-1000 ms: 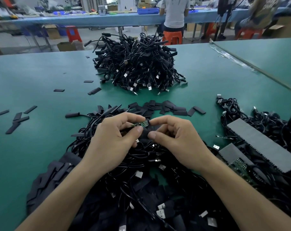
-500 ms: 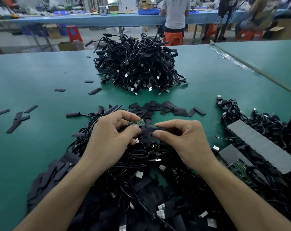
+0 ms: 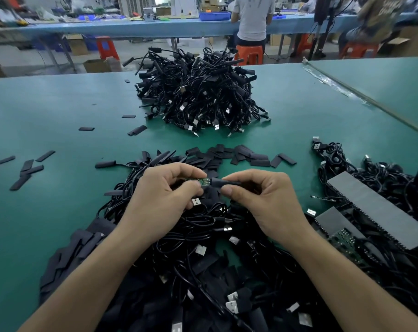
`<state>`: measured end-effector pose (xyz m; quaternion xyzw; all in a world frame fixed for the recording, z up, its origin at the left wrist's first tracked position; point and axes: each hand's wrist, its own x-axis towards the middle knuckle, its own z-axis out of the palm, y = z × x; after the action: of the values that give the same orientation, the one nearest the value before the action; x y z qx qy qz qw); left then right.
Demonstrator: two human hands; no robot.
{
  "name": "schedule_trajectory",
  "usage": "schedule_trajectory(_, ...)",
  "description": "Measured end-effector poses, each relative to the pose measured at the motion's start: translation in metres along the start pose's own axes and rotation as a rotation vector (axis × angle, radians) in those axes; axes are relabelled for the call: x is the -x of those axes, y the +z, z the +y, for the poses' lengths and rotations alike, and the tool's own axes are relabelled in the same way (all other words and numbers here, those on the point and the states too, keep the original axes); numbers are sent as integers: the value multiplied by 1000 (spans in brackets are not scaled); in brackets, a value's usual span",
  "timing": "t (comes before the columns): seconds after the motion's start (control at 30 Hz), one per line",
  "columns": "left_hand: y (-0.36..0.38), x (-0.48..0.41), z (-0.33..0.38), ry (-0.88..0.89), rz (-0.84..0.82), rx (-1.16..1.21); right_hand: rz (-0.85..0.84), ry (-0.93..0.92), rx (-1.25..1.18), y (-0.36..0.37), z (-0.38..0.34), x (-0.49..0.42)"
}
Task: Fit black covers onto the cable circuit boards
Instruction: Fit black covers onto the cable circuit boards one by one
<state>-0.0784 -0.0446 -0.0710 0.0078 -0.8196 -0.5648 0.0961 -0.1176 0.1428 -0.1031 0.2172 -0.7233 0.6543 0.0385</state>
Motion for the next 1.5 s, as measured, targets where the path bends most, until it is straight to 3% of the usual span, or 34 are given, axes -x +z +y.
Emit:
schedule_trajectory(0.77, -3, 0, 0, -26, -47, -8, 0, 15, 33, 1, -1, 2)
schedule_trajectory(1.37, -11, 0, 4, -17, -260, -72, -99, -16, 114, 1, 2, 4)
schedule_trajectory(1.5, -12, 1, 5, -32, -247, -64, -48, -35, 139, 1, 4, 2)
